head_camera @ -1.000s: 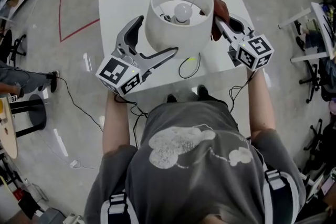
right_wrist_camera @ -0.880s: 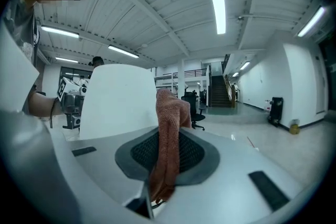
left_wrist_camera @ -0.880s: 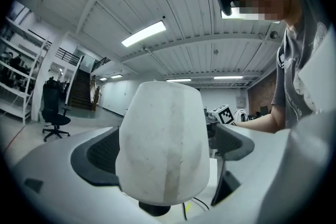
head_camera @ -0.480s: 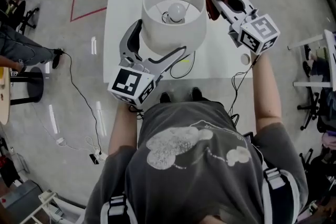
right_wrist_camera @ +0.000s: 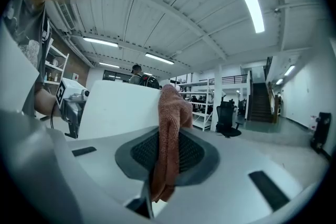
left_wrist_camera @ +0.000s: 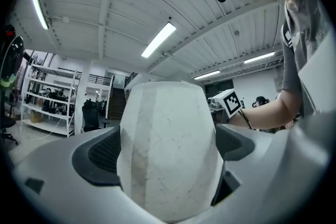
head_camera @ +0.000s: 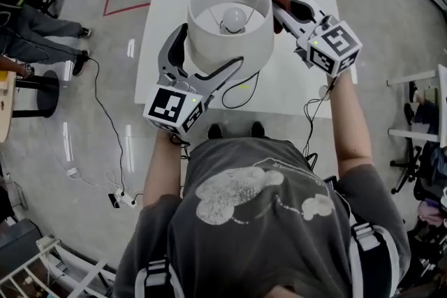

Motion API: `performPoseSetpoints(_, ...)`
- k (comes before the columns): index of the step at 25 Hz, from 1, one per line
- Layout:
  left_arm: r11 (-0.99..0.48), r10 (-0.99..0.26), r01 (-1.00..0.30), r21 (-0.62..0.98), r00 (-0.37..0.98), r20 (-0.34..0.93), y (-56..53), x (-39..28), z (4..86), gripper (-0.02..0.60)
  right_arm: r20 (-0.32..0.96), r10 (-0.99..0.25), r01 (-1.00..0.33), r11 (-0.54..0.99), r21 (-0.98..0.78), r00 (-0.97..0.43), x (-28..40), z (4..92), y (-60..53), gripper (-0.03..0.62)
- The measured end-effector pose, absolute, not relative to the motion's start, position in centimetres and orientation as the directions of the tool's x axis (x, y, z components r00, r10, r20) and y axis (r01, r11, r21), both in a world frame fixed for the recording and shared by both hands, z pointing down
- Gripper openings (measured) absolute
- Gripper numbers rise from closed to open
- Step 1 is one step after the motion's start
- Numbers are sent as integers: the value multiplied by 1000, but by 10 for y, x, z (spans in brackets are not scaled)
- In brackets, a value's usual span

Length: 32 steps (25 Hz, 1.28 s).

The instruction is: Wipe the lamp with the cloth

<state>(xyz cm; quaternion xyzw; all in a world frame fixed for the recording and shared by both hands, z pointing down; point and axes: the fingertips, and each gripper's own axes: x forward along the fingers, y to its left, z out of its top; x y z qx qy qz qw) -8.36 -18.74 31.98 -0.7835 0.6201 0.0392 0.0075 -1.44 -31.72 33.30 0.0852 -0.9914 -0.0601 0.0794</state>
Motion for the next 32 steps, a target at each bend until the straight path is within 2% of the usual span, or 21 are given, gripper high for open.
performPoseSetpoints(7, -330, -941, -943, 40, 325, -94, -190, -94, 317, 603, 195, -192, -179, 980, 85, -962, -7, 362, -316, 57)
performPoseSetpoints(24, -638, -769, -768, 61, 631, -104, -203, -131, 312, 603, 230, -374, -393, 918, -43, -898, 6, 405, -289, 57)
performPoseSetpoints(32, -668, -743, -741, 62, 661, -105, -203, -135, 316, 604, 208, -394, -417, 905, -82, -895, 9, 407, -285, 57)
